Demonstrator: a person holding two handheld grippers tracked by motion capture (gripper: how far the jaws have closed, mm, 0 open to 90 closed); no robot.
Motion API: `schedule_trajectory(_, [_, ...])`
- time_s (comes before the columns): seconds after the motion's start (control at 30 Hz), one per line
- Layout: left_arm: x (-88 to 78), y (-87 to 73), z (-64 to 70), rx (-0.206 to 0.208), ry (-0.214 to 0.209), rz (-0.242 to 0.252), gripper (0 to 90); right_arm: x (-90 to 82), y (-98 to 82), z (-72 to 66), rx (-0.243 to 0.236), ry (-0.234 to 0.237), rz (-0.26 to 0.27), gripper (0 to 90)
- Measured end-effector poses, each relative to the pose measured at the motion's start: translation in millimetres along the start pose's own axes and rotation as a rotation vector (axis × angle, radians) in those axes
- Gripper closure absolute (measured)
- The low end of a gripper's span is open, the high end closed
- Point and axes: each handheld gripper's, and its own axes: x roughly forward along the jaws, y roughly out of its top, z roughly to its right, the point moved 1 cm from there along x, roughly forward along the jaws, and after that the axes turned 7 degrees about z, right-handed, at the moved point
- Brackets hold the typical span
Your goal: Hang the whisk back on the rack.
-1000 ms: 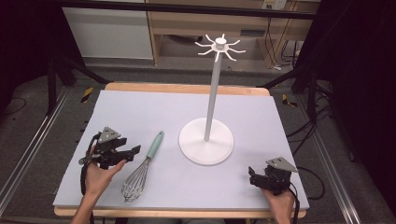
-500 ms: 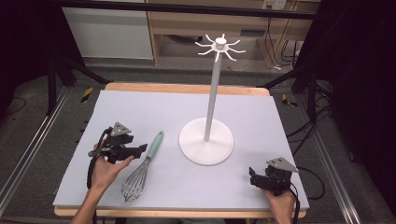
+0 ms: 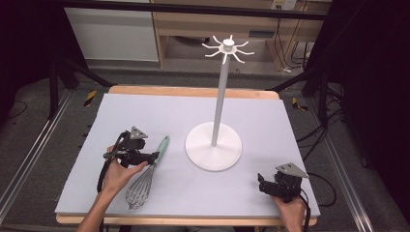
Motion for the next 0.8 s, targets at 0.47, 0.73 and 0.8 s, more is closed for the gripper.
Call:
schedule_trajectory(0.47, [16.6, -3.6, 6.9, 0.004, -0.005, -0.061, 36.7, -0.1, 0.5, -1.1, -0.007, 0.0, -0.004, 9.2])
schedule_trajectory(0.73, [22.3, -4.9, 9.0, 0.009, 0.014, -0.097, 40.9, -0.1, 0.3, -1.4, -0.007, 0.001, -0.009, 9.2])
schedule_trajectory(0.8, [25.7, -6.0, 8.4, -0.001, 0.015, -0.112, 41.9, 0.2, 0.2, -1.4, -0.005, 0.003, -0.011, 9.2])
